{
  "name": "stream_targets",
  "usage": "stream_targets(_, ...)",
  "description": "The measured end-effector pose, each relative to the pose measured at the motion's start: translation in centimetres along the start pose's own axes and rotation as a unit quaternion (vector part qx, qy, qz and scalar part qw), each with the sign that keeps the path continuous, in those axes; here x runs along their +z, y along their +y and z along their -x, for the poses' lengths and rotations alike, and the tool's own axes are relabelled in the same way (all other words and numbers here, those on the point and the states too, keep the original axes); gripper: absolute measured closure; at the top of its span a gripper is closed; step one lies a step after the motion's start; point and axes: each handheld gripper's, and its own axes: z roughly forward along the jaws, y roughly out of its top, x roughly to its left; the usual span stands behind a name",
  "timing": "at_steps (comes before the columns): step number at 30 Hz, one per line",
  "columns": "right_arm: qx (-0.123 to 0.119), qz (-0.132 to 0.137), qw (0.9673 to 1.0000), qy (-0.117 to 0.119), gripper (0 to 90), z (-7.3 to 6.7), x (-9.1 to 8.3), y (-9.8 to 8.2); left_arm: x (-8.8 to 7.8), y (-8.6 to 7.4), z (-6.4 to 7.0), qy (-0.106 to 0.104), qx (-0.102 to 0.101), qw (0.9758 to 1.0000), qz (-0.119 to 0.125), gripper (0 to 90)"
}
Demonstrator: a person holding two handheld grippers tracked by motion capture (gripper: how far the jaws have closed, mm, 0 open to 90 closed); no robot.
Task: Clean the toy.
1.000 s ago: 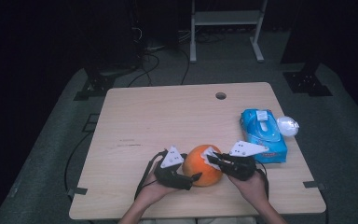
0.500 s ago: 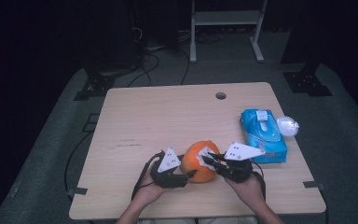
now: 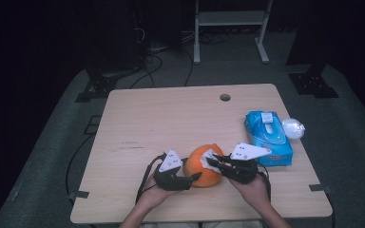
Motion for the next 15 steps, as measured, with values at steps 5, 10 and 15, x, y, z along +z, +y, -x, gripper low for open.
stream_targets(5,0.012,0.003,0.9999,0.004,80.5,-0.1,-0.1,-0.2,0.4,0.0,-0.4,-0.001,-0.044,0.9990,0.010,24.4)
stream_targets(10,-0.036,0.000,0.9991,0.020,80.5,-2.4,0.8,0.9,0.6,0.3,1.6,0.008,0.015,0.9998,0.001,32.6)
stream_targets(15,-0.025,0.001,0.9997,-0.003,80.5,-0.9,-0.3,0.6,0.5,0.5,0.9,-0.008,-0.010,0.9998,0.013,23.0)
